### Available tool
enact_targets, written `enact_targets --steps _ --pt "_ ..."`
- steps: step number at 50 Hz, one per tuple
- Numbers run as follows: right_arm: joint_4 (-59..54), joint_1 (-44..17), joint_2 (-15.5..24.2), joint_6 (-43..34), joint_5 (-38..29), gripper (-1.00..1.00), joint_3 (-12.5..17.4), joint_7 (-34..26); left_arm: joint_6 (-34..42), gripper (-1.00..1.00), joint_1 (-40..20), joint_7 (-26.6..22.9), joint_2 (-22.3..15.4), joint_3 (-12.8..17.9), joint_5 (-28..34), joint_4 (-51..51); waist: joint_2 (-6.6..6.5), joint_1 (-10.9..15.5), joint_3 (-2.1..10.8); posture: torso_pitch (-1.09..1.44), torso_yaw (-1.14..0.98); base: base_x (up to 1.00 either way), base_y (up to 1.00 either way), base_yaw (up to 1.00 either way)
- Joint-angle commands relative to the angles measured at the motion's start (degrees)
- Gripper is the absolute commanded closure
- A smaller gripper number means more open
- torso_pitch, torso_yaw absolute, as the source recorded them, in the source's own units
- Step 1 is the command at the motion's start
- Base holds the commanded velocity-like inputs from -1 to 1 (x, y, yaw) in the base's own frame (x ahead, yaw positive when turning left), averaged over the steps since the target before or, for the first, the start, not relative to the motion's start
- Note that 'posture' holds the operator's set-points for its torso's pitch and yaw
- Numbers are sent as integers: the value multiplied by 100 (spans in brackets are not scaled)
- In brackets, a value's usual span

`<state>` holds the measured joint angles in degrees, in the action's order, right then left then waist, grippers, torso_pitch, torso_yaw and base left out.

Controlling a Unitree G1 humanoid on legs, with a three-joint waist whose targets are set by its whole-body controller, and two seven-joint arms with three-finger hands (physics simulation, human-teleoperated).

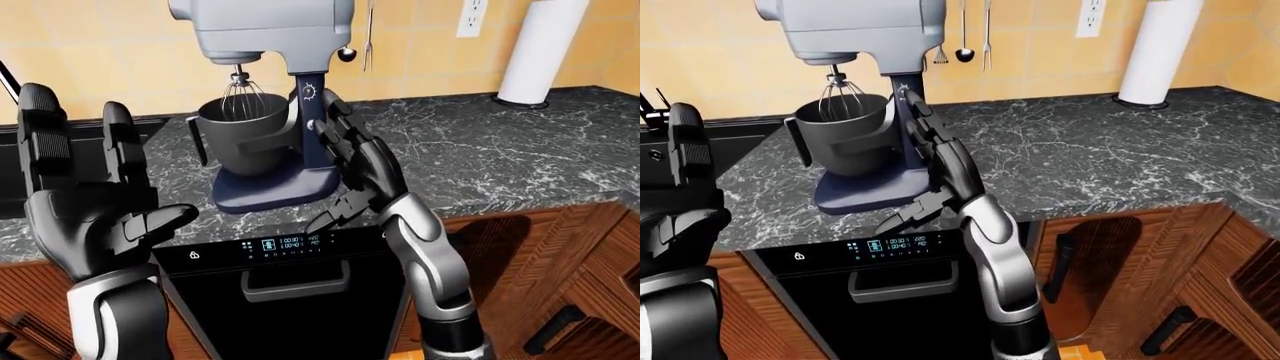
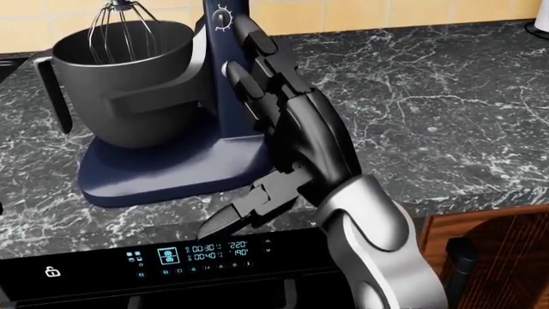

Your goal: Open the stand mixer head.

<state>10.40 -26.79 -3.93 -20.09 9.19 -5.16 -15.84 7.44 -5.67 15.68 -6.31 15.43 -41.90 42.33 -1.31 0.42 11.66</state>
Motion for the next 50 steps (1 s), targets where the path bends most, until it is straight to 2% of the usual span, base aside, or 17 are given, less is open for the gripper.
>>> enact_targets --steps 1,50 --pt "206 -195 -16 158 16 -100 15 -7 -92 -100 -109 -47 -42 10 1 161 -24 2 54 -24 0 0 0 0" --pt "-668 -502 18 640 -93 -100 133 -165 -36 -100 -113 11 -63 34 -40 267 -32 5 47 -24 0 0 0 0"
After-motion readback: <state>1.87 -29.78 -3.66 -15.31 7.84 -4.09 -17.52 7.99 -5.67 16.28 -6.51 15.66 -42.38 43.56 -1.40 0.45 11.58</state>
